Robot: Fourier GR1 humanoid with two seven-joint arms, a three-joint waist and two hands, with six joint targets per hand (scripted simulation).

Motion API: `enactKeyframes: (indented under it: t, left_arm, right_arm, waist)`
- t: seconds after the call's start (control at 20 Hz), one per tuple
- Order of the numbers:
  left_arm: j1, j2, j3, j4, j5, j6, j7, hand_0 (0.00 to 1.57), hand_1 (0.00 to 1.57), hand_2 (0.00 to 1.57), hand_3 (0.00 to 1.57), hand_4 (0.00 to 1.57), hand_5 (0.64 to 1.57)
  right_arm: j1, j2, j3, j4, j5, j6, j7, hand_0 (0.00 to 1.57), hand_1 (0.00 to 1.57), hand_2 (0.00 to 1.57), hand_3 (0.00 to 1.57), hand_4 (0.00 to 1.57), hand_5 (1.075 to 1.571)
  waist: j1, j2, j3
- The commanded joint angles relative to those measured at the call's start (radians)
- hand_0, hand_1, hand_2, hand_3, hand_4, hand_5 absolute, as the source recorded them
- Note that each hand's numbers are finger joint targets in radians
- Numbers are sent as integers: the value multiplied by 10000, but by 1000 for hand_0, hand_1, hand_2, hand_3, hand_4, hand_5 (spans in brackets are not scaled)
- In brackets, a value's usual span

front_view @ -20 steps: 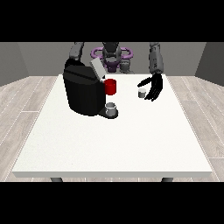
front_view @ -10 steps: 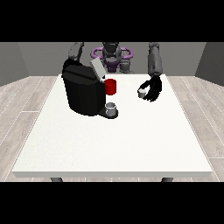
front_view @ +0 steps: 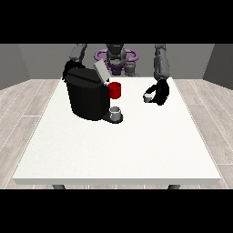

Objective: Insert the coffee pod into the coffee machine and close the lid

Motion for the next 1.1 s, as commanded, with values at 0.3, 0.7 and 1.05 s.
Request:
enactKeyframes:
  t: [0.3,0.7,1.05]
  left_arm:
    - [-1094,36,-164,-460,70,-1657,-253,1450,1450,1452,1388,623,1571]
    - [-2203,-298,-286,-1271,3,-2469,411,1256,1256,1331,1292,545,1571]
    - [-2609,545,260,-1156,157,-3010,-76,1235,1235,1323,1291,571,1571]
  right_arm:
    - [-152,-37,-268,698,-202,-213,611,0,0,0,0,459,1571]
    - [-627,-24,-439,1599,-190,-190,-182,0,0,0,0,407,1571]
    - [-306,-301,-460,1378,-513,496,-596,0,0,0,0,476,1571]
  waist:
    - [313,-984,-15]
    - [517,-965,-13]
    - [-50,-591,-15]
